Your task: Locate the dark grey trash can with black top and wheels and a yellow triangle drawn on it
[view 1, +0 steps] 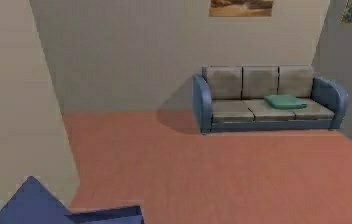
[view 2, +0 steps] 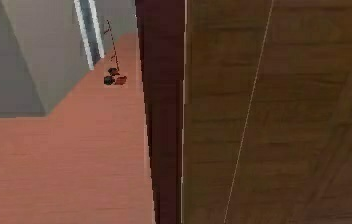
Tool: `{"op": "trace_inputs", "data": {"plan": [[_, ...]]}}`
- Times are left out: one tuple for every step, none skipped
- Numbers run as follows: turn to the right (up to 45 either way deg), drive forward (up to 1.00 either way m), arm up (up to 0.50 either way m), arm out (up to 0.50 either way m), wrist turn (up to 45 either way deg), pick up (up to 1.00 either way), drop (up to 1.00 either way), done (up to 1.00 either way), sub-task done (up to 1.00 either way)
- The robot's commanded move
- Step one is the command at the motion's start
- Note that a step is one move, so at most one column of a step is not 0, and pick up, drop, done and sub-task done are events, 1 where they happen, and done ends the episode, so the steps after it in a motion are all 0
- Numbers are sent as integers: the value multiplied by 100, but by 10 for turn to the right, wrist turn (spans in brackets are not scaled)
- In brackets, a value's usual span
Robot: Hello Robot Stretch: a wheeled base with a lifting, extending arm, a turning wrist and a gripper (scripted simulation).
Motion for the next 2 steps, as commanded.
{"op": "trace_inputs", "data": {"plan": [[450, 0, 0, 0, 0, 0, 0, 0, 0], [30, 0, 0, 0, 0, 0, 0, 0, 0]]}}
